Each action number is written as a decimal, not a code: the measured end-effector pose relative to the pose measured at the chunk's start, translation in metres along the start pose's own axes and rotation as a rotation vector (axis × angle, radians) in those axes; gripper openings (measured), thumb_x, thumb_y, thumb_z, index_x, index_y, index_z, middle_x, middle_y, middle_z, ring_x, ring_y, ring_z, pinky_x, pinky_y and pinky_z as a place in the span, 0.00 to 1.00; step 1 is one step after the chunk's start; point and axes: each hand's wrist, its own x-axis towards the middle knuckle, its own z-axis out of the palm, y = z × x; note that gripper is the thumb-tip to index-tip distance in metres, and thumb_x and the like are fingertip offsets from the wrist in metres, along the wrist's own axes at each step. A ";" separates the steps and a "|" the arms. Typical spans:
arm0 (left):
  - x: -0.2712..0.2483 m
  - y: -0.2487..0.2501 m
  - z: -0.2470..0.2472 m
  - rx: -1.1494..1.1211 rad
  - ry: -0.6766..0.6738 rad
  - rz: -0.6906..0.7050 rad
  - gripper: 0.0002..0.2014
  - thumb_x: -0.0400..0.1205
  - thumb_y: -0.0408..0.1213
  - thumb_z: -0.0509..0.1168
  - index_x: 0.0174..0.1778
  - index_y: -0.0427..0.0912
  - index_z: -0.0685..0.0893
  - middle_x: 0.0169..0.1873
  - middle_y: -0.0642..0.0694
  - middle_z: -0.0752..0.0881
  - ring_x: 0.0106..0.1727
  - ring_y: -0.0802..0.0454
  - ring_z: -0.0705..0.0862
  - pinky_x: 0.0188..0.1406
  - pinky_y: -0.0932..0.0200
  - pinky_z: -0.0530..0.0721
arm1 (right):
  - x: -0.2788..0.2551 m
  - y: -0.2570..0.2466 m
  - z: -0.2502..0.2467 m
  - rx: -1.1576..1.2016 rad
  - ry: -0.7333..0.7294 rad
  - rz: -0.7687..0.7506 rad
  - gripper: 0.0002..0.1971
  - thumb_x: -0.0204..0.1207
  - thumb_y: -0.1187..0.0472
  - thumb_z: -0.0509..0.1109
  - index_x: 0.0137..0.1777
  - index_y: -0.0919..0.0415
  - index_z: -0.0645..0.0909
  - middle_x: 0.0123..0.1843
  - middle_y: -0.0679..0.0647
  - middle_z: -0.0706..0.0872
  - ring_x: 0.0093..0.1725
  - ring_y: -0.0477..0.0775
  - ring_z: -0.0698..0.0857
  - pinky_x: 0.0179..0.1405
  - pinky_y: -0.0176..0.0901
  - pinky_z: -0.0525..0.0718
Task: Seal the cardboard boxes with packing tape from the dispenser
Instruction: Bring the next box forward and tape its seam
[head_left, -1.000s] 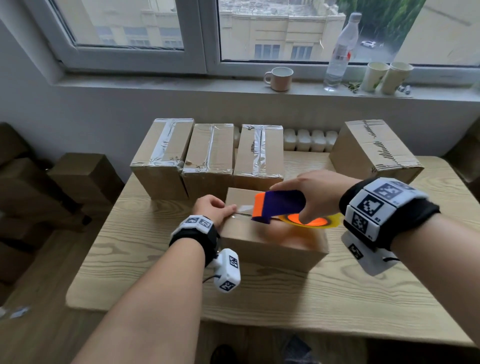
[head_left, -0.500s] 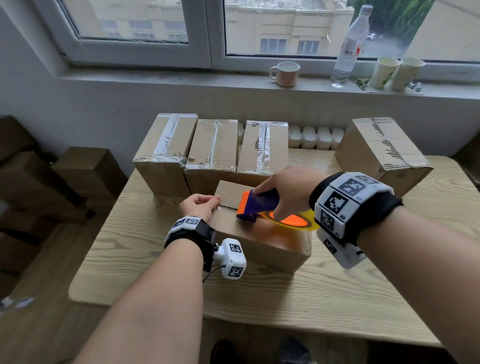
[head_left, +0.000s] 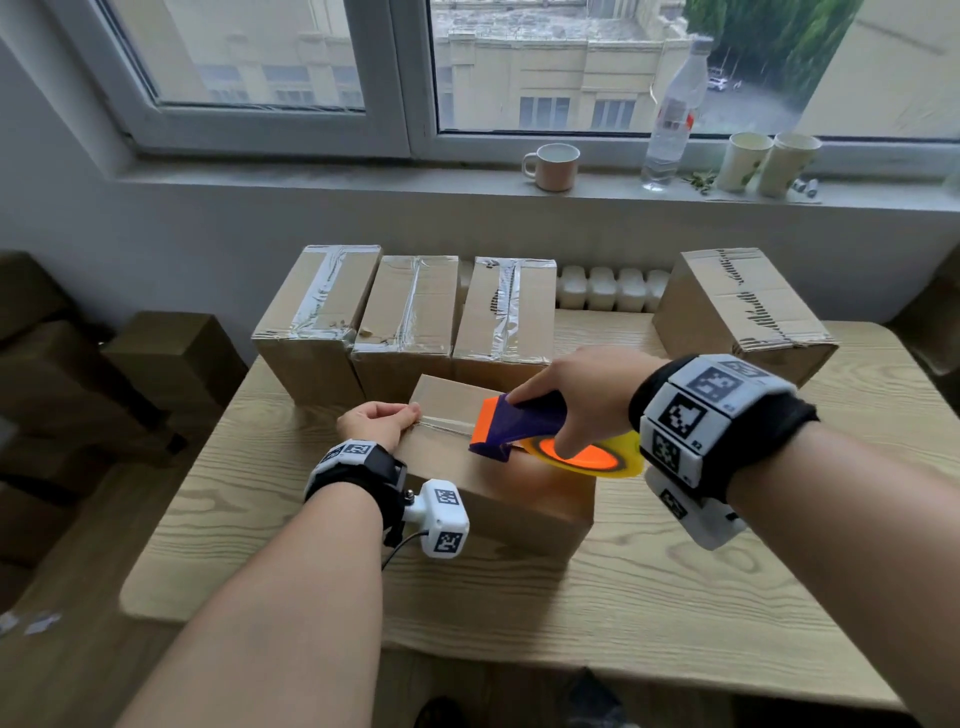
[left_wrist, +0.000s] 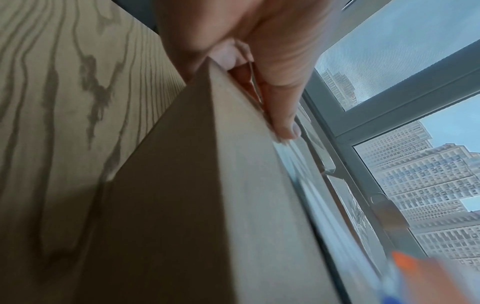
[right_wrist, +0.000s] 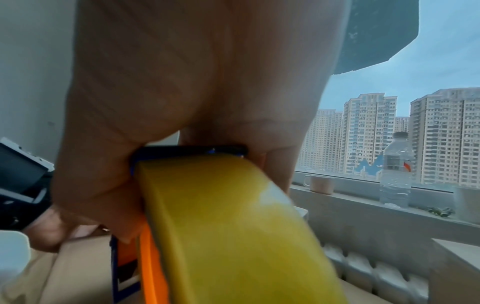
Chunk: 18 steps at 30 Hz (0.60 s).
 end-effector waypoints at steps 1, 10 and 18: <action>0.000 0.000 0.000 0.000 0.004 0.002 0.09 0.71 0.35 0.79 0.30 0.43 0.85 0.30 0.49 0.86 0.31 0.55 0.82 0.28 0.65 0.78 | -0.003 0.004 0.000 0.004 -0.004 0.008 0.34 0.67 0.49 0.73 0.75 0.31 0.69 0.56 0.40 0.82 0.50 0.50 0.78 0.45 0.44 0.81; -0.002 0.000 0.003 0.026 0.041 0.009 0.08 0.70 0.35 0.79 0.31 0.44 0.86 0.32 0.48 0.86 0.33 0.53 0.82 0.34 0.61 0.79 | -0.023 0.025 0.007 -0.032 -0.027 0.043 0.34 0.67 0.48 0.73 0.74 0.30 0.69 0.60 0.40 0.83 0.53 0.51 0.79 0.48 0.44 0.81; -0.017 0.006 0.019 0.585 0.084 0.193 0.38 0.65 0.60 0.75 0.70 0.50 0.74 0.64 0.41 0.77 0.67 0.41 0.76 0.67 0.47 0.75 | -0.010 0.018 0.006 -0.061 -0.058 0.032 0.29 0.67 0.49 0.73 0.70 0.33 0.75 0.56 0.41 0.85 0.52 0.50 0.80 0.43 0.43 0.81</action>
